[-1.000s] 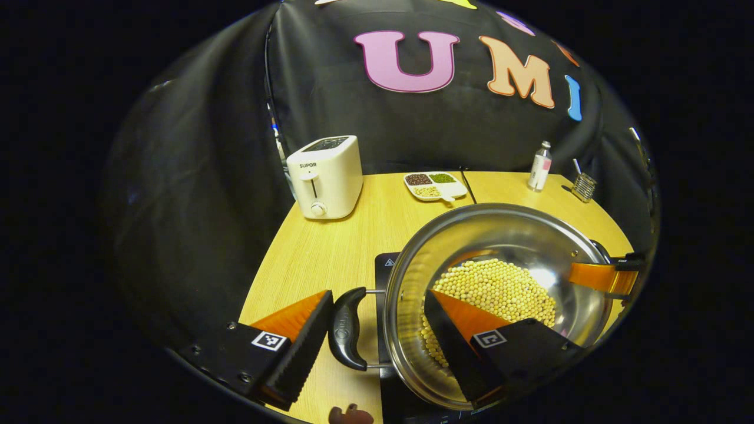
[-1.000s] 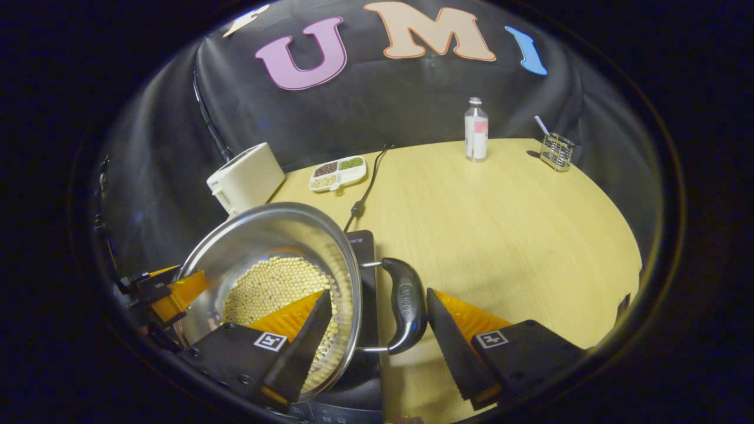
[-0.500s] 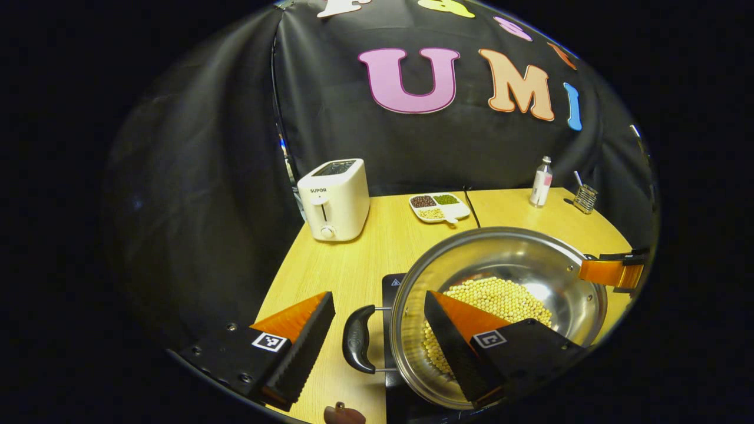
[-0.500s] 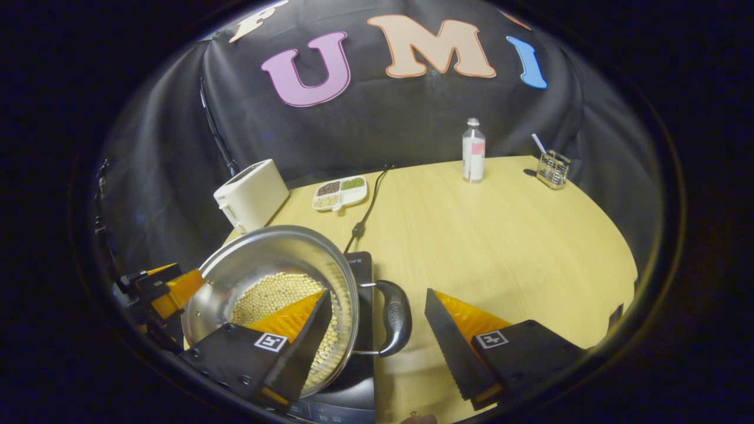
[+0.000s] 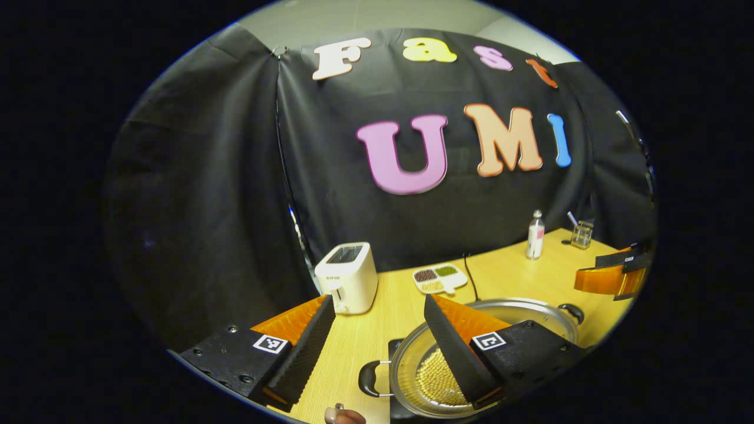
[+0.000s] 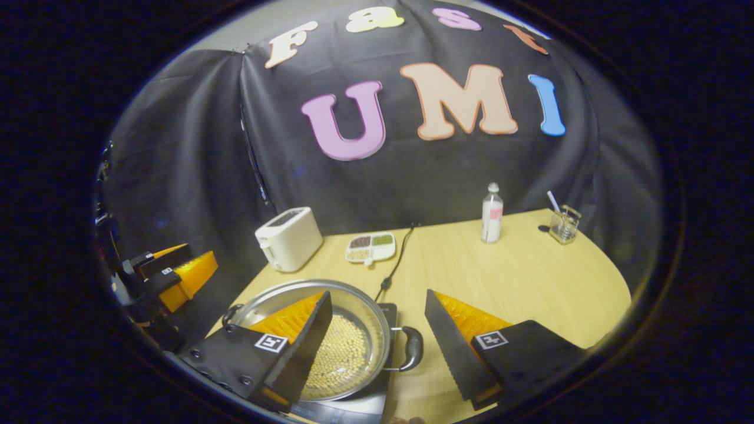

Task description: First push the handle of the pot to place it horizontally, then grasp the pot with both hands and set it on the induction cooktop.

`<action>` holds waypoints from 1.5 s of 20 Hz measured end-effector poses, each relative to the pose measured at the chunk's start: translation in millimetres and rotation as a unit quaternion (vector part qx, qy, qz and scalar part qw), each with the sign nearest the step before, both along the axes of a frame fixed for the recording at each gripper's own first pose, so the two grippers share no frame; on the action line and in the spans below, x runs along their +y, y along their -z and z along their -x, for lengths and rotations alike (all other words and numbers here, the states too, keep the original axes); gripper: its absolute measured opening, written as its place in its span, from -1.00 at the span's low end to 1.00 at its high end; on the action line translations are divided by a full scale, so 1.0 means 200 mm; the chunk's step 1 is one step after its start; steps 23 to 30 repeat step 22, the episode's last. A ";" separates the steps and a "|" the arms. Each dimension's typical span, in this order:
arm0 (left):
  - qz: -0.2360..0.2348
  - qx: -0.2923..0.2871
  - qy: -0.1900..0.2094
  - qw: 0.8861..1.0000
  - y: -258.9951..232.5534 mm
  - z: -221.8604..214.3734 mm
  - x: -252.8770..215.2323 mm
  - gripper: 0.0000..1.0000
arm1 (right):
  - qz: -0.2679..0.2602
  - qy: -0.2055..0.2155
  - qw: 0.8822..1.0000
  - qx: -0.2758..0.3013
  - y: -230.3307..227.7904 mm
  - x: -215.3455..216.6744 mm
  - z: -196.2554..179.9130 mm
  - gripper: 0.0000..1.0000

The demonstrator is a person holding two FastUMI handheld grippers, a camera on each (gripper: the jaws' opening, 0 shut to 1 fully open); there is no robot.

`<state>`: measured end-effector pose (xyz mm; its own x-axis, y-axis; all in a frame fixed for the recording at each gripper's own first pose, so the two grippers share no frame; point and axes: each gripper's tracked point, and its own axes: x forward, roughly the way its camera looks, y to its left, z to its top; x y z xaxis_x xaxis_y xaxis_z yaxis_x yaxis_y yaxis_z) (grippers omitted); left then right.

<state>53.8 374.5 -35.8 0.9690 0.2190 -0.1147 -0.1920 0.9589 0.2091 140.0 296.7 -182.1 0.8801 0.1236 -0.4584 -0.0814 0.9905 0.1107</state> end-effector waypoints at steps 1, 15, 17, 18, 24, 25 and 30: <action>0.001 -0.011 0.002 1.000 -0.04 0.03 -0.03 0.96 | -0.002 -0.002 1.000 -0.014 -0.06 0.00 0.01 0.99; 0.031 -0.085 0.005 0.996 -0.37 0.25 -0.34 1.00 | -0.009 -0.009 0.993 -0.116 -0.45 -0.12 0.13 0.87; 0.046 -0.087 0.008 0.995 -0.38 0.25 -0.43 1.00 | -0.004 -0.014 0.991 -0.130 -0.50 -0.17 0.14 0.87; 0.050 -0.090 0.007 0.995 -0.39 0.25 -0.47 1.00 | -0.002 -0.018 0.991 -0.136 -0.52 -0.21 0.15 0.87; 0.068 -0.100 -0.003 0.993 -0.42 0.27 -0.67 1.00 | -0.006 -0.035 0.990 -0.136 -0.56 -0.40 0.20 0.87; 0.068 -0.100 -0.003 0.993 -0.42 0.27 -0.67 1.00 | -0.006 -0.035 0.990 -0.136 -0.56 -0.40 0.20 0.87; 0.068 -0.100 -0.003 0.993 -0.42 0.27 -0.67 1.00 | -0.006 -0.035 0.990 -0.136 -0.56 -0.40 0.20 0.87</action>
